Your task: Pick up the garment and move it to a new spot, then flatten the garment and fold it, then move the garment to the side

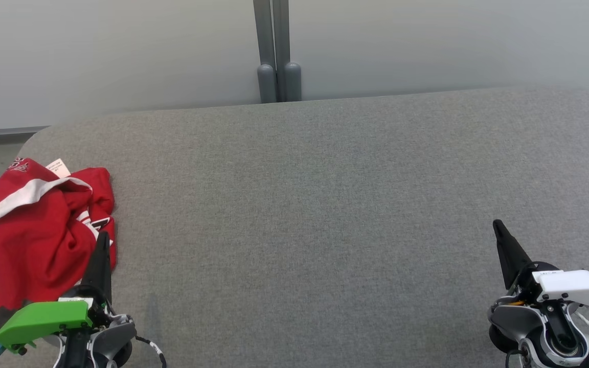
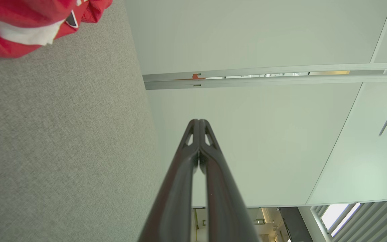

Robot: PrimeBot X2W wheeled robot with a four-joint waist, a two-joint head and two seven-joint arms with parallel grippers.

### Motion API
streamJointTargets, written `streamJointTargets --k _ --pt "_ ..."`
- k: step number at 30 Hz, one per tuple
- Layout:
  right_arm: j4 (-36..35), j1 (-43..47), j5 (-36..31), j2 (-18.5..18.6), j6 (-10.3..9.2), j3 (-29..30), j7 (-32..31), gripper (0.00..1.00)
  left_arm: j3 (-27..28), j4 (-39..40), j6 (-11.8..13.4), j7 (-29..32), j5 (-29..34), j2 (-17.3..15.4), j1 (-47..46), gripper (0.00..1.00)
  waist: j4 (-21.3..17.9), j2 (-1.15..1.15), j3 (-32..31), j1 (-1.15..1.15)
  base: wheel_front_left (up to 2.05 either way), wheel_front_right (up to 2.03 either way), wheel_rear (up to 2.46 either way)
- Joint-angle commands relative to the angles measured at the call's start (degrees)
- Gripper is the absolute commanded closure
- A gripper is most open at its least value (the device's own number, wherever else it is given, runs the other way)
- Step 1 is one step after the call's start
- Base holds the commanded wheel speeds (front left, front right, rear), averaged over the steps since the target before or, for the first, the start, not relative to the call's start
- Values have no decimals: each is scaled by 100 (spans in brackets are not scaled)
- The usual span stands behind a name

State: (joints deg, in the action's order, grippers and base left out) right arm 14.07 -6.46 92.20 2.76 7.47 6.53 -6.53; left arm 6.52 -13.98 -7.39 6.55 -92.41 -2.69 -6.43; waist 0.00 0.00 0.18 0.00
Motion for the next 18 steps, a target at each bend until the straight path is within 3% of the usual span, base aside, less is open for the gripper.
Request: streamJointTargets --k 1,18 --pt "-25 57 43 25 5 5 -16 100 11 9 -29 12 1 -41 50 100 0 0 0 0 0 0 0" --pt "-25 58 43 25 5 5 -16 100 11 9 -29 12 1 -41 50 100 0 0 0 0 0 0 0"
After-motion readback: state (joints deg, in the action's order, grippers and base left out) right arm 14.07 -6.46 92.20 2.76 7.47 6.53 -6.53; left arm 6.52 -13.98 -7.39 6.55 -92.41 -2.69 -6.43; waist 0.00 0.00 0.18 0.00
